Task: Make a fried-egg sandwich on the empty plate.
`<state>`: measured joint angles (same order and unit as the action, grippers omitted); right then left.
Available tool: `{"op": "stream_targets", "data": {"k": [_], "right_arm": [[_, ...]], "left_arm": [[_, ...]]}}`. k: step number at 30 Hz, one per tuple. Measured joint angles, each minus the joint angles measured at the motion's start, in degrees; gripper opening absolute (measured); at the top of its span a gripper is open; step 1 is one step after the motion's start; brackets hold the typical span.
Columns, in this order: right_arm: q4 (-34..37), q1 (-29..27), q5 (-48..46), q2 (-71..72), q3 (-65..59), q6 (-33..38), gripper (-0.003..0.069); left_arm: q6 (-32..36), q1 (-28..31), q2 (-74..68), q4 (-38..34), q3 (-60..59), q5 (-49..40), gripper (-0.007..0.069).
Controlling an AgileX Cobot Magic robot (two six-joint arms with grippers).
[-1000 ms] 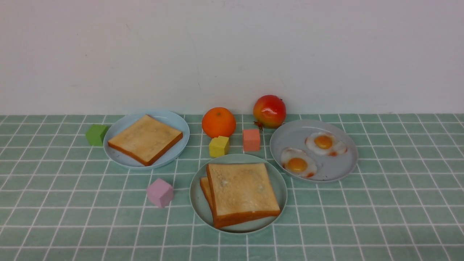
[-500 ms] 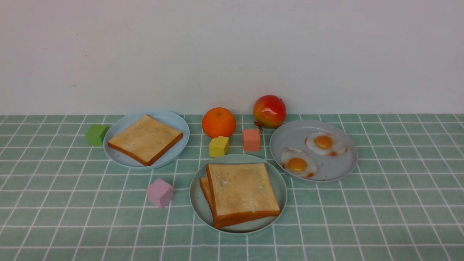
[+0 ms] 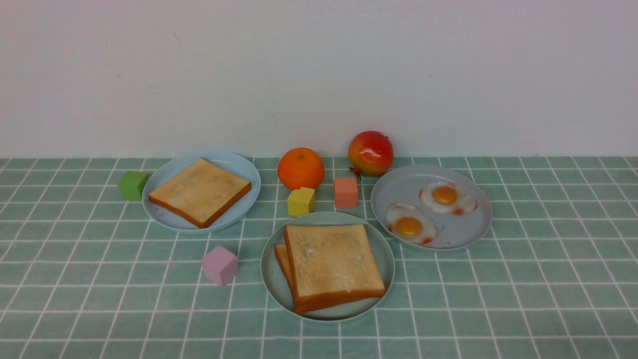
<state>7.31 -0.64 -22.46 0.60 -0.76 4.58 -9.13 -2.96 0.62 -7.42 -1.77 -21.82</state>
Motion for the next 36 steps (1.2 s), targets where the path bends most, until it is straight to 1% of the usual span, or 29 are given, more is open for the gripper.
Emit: {"op": "stream_targets", "data": {"k": [36], "right_arm": [[0.0,0.0,0.0,0.0,0.0,0.0,0.0075]], "left_arm": [[0.0,0.0,0.0,0.0,0.0,0.0,-0.0001]]}}
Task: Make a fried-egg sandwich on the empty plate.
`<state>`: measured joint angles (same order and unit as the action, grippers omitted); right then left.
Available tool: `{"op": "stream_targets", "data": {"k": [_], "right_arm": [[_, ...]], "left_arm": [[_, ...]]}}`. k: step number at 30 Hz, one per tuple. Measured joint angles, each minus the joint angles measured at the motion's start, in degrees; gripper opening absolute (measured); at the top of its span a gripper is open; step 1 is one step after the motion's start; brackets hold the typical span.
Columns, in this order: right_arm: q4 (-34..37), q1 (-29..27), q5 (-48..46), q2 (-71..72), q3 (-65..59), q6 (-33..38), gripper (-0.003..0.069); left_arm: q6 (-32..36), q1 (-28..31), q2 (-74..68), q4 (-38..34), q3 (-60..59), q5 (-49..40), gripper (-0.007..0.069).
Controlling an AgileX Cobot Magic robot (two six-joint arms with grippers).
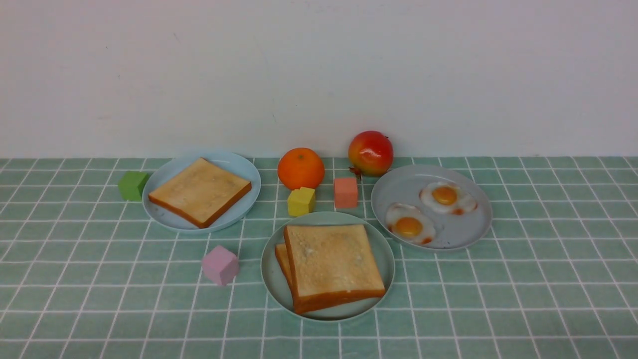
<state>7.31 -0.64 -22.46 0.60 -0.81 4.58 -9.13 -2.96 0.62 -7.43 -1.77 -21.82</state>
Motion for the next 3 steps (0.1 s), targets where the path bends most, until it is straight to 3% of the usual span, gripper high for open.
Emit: {"op": "stream_targets", "data": {"k": [3], "right_arm": [[0.0,0.0,0.0,0.0,0.0,0.0,0.0078]], "left_arm": [[0.0,0.0,0.0,0.0,0.0,0.0,0.0000]]}}
